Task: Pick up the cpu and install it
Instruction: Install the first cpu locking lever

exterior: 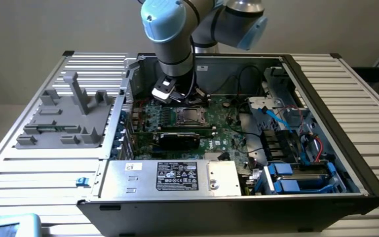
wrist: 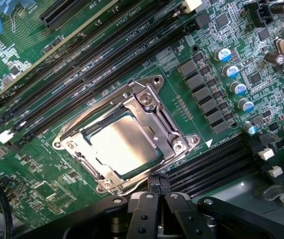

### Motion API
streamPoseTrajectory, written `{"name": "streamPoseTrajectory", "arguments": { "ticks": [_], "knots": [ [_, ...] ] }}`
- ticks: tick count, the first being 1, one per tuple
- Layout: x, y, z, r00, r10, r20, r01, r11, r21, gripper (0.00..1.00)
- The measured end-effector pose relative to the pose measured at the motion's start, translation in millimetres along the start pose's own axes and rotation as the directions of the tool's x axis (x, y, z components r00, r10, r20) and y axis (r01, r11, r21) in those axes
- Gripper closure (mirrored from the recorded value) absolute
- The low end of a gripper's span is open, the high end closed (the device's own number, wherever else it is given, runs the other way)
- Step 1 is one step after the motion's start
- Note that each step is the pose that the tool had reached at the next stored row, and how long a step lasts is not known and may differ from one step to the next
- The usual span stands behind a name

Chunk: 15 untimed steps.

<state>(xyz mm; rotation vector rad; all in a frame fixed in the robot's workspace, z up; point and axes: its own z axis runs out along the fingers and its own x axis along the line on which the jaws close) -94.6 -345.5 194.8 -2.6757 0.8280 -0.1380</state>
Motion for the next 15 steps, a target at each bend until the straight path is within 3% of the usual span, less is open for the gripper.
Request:
{"name": "streamPoseTrajectory", "arguments": {
  "ticks": [15],
  "knots": [
    [8.0,-5.1,1.8,1.0000,-0.001,-0.0022,0.001,1.0000,-0.0037,0.89]
  ]
}}
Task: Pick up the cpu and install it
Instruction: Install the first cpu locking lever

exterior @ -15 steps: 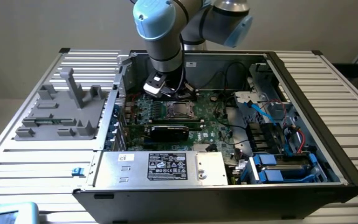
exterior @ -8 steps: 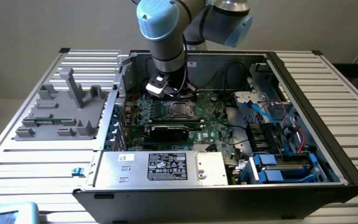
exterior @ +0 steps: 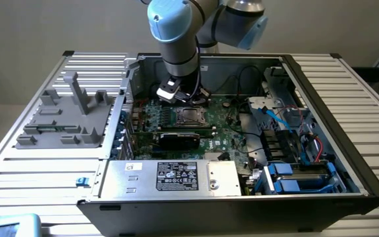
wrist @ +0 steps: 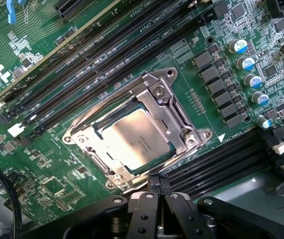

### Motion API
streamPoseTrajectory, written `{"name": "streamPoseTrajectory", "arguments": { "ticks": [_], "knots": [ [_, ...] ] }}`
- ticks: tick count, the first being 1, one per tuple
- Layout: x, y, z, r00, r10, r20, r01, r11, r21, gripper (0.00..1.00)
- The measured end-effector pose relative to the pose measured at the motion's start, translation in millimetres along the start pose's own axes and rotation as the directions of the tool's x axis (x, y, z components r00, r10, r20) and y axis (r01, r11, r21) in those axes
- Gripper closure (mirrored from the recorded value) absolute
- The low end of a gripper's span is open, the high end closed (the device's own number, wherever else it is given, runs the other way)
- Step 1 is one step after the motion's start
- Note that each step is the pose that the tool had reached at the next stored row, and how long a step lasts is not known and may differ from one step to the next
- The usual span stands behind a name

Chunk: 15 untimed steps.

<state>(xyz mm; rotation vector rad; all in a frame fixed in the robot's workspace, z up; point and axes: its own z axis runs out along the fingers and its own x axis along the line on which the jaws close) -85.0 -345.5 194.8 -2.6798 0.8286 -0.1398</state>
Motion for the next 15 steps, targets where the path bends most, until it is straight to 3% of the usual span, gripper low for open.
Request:
{"name": "streamPoseTrajectory", "arguments": {
  "ticks": [15],
  "knots": [
    [3.6,-2.4,0.7,1.0000,-0.001,-0.0028,0.001,1.0000,-0.0045,0.89]
  ]
}}
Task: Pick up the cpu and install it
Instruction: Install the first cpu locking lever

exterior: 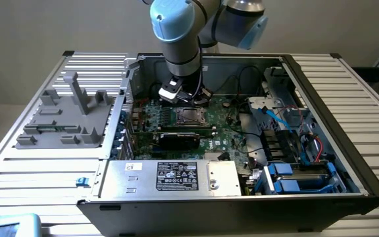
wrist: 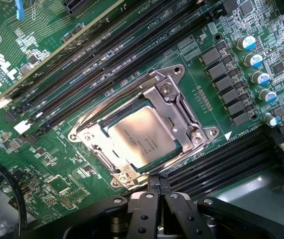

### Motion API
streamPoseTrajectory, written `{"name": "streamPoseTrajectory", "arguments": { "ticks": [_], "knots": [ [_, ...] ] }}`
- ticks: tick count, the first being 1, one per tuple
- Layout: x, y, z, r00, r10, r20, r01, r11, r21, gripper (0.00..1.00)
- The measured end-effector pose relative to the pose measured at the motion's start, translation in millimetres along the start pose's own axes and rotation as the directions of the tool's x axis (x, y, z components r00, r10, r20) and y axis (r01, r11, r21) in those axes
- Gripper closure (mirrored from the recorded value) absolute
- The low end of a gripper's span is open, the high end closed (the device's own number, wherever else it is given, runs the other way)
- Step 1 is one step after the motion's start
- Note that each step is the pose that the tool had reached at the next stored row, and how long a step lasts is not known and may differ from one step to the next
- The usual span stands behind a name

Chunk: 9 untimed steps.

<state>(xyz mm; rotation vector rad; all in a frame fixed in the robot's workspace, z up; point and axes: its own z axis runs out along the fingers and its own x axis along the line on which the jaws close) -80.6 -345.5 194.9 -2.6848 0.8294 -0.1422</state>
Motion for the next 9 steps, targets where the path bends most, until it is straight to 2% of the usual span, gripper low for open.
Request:
{"name": "streamPoseTrajectory", "arguments": {
  "ticks": [9],
  "knots": [
    [-0.9,0.1,-1.3,1.0000,0.000,-0.0009,0.000,1.0000,-0.0010,0.89]
  ]
}}
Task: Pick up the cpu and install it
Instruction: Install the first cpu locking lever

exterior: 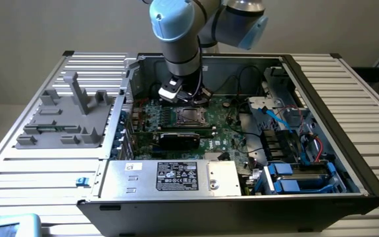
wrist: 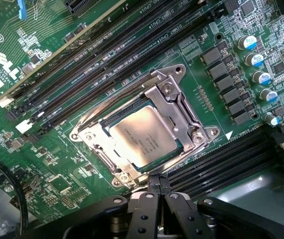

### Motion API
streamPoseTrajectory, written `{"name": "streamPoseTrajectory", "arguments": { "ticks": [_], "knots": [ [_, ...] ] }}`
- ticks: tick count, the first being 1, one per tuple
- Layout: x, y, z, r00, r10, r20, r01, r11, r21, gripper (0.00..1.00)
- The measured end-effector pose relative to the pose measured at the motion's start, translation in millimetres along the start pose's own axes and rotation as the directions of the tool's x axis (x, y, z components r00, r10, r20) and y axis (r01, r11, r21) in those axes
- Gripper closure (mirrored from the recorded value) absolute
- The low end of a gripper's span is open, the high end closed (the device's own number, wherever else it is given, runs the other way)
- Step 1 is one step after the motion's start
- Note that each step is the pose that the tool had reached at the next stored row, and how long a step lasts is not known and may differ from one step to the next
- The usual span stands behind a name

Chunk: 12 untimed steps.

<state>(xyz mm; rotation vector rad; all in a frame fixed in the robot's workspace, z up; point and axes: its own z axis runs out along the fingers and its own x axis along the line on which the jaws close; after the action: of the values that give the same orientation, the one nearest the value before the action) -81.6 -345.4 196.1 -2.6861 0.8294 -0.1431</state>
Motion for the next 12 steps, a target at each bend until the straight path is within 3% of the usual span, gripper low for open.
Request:
{"name": "streamPoseTrajectory", "arguments": {
  "ticks": [12],
  "knots": [
    [-36.3,18.8,-21.4,1.0000,0.000,0.0006,0.000,1.0000,-0.0003,0.89]
  ]
}}
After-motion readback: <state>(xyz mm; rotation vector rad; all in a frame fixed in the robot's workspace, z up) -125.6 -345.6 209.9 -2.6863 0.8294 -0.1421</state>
